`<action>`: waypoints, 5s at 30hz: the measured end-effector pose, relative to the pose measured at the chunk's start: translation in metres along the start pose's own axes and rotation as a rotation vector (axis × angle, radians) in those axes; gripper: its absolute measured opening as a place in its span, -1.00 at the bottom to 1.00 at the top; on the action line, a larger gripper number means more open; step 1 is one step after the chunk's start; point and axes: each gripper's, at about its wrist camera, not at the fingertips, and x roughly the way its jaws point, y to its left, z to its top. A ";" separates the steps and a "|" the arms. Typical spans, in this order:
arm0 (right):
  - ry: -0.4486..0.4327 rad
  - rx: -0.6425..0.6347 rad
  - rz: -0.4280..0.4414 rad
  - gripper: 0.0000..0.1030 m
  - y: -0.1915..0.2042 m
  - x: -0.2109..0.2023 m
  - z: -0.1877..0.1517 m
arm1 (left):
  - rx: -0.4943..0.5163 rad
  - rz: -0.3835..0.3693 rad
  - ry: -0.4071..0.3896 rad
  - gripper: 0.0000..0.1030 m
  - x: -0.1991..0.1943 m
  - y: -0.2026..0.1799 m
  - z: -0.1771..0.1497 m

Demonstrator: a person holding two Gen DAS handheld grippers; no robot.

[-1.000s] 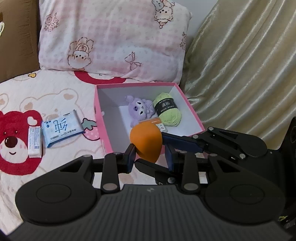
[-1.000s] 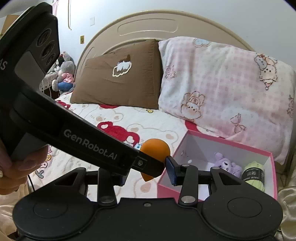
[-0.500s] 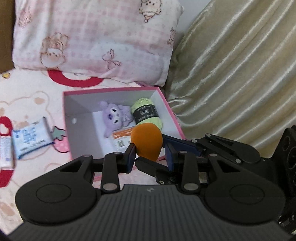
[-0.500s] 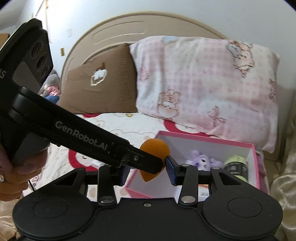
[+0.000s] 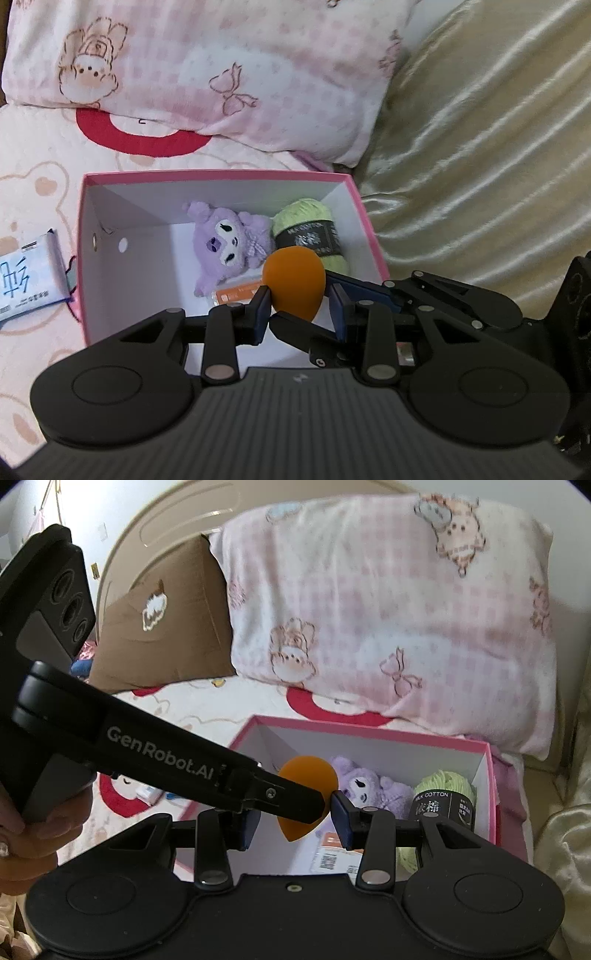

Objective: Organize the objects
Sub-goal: 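Lower the orange sponge into the pink box beside the yarn, then open the left gripper and raise it out of the pink box, then move the left gripper toward the white box and wipes packet, then lower the left gripper and close it on the small white box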

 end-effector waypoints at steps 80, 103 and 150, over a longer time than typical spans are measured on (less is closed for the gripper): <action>0.171 0.014 -0.149 0.74 0.107 -0.088 -0.028 | 0.090 0.140 0.080 0.42 -0.163 0.009 -0.073; 0.239 -0.065 0.014 0.74 0.185 -0.069 -0.015 | 0.066 0.225 0.037 0.84 -0.219 0.084 -0.094; 0.102 -0.176 0.149 0.74 0.254 0.158 -0.040 | -0.010 0.238 -0.228 0.79 -0.134 0.292 -0.125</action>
